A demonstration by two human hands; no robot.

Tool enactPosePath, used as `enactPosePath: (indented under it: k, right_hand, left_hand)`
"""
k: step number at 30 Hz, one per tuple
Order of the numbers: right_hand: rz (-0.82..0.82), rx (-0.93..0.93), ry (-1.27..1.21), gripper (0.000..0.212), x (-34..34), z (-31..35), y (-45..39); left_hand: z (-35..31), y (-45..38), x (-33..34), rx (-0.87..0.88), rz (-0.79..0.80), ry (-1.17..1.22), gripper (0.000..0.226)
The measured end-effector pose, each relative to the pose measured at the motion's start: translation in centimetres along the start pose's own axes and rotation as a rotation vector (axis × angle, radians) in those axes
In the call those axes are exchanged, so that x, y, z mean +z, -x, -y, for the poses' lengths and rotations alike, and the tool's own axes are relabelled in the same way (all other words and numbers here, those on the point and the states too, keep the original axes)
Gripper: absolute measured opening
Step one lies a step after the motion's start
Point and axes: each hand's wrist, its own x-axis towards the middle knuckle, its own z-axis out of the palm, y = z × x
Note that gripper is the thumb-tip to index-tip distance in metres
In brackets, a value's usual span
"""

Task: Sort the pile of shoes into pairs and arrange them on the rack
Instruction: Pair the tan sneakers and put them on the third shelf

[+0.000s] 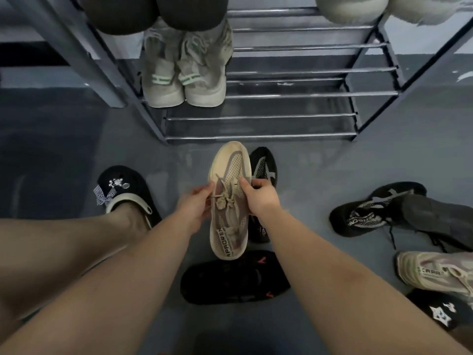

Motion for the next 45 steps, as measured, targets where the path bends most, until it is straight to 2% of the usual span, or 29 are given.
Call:
enactPosePath:
  k: [6, 7, 10, 11, 13, 17, 22, 25, 28, 30, 36, 45]
  right_hand:
    - [0.121, 0.07, -0.058, 0.048, 3.5, 0.1, -2.6]
    - [0.138, 0.077, -0.052, 0.055, 3.9, -0.1, -3.2]
    - [0.172, 0.142, -0.025, 0.106, 5.2, -3.0, -7.5]
    - [0.191, 0.154, -0.012, 0.113, 5.4, -4.2, -9.0]
    - [0.212, 0.154, -0.009, 0.108, 5.2, -4.5, -9.5]
    - [0.227, 0.049, 0.159, 0.069, 3.6, -0.6, -4.8]
    - [0.178, -0.166, 0.409, 0.054, 1.0, 1.3, -1.4]
    - [0.111, -0.299, 0.719, 0.061, -1.6, 0.8, 0.1]
    - [0.078, -0.321, 0.967, 0.069, -4.6, -0.8, 0.9]
    - [0.056, -0.305, 1.058, 0.071, -6.9, -2.0, 1.5]
    - [-0.033, -0.237, 1.182, 0.072, -13.9, -5.8, 3.3]
    - [-0.207, -0.056, 1.098, 0.074, -24.0, -11.7, 5.9]
  left_hand:
    - [-1.0, -2.9, -0.7, -0.04, -0.112, 0.088, 0.013]
    - [-1.0, -3.4, -0.6, -0.054, -0.123, 0.093, 0.015]
    - [-0.4, -4.1, 0.1, -0.115, -0.117, 0.115, 0.023]
    - [0.0, -4.4, 0.2, -0.121, -0.119, 0.103, 0.024]
    - [0.6, -4.8, 0.3, -0.119, -0.124, 0.066, 0.028]
    - [1.1, -4.8, 0.5, -0.032, -0.102, -0.114, 0.039]
    - [0.8, -2.6, 1.5, 0.183, -0.056, -0.616, 0.053]
    - [1.0, -1.0, 2.3, 0.351, -0.049, -1.014, 0.065]
    - [1.1, 0.8, 3.8, 0.48, -0.004, -1.325, 0.07]
    - [1.4, 2.1, 5.1, 0.534, 0.056, -1.453, 0.071]
    - [4.5, 5.7, 9.2, 0.637, 0.26, -1.584, 0.069]
    - [8.9, 8.0, 17.0, 0.796, 0.494, -1.798, 0.069]
